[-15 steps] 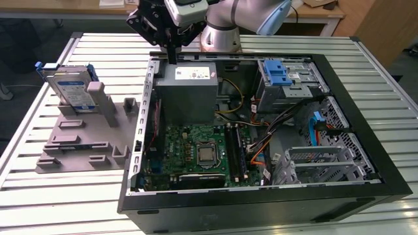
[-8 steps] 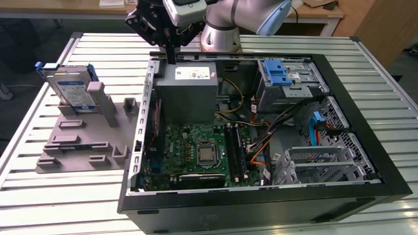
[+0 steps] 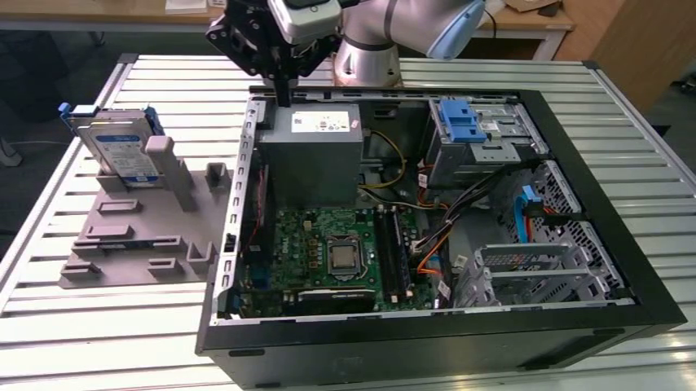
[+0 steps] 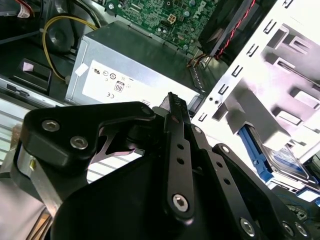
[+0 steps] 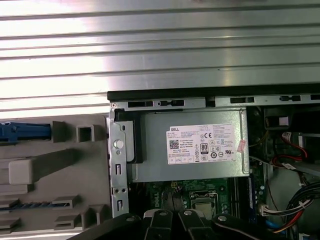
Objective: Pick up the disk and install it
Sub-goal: 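Reach for the disk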
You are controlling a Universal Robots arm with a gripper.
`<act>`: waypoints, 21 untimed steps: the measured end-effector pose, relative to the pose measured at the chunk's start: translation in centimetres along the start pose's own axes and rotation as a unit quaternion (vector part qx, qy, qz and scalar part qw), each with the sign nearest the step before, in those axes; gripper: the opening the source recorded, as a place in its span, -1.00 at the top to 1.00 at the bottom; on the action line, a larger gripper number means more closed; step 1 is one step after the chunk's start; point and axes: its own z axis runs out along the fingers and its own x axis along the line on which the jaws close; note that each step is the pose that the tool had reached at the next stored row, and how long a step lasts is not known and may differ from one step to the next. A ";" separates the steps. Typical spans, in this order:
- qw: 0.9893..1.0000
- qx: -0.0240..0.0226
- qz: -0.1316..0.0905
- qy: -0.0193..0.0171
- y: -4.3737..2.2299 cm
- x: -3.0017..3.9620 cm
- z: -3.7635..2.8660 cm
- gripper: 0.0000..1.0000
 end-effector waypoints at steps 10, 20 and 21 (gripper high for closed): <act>1.000 0.000 0.000 0.000 -0.02 0.28 -0.01 0.79; 1.000 0.000 0.000 0.000 -0.04 0.50 -0.01 0.79; 1.000 0.000 0.000 0.000 -0.04 0.52 -0.01 0.79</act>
